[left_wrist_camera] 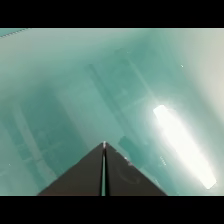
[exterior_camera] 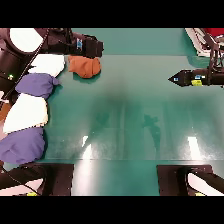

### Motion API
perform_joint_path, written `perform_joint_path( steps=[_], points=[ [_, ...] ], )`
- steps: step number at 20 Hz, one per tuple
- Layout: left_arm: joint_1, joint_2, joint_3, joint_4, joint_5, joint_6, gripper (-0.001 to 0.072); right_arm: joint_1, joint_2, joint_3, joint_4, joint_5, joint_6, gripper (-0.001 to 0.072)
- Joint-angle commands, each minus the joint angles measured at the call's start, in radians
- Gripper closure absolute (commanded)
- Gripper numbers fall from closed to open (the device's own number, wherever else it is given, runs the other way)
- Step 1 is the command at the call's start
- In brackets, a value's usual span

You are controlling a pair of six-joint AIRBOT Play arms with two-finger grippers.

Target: Fold the shirts.

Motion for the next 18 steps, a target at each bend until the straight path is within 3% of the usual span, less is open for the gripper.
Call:
perform_joint_path(
  steps=[1, 12, 16, 17, 18],
  points=[
    [0.000, -0.002, -0.001, 0.001, -0.002, 0.000, 0.0682, 0.000, 0.000, 0.000, 0.000, 0.000, 0.000, 0.0698],
    [0.000, 0.000, -0.001, 0.000, 0.001, 0.000, 0.0682, 0.000, -0.008, -0.002, 0.002, -0.001, 0.000, 0.0697],
    [0.000, -0.001, -0.001, -0.031, 0.107, -0.005, 0.0681, 0.010, -0.008, -0.002, 0.002, -0.066, 0.000, 0.0697],
    [0.000, -0.003, -0.001, 0.015, 0.131, 0.016, 0.0545, 0.010, -0.007, -0.002, 0.002, -0.064, 0.000, 0.0697],
    [0.005, -0.011, -0.001, 0.100, 0.158, 0.011, 0.0186, 0.010, -0.007, -0.002, 0.002, -0.059, 0.000, 0.0697]
  ],
)
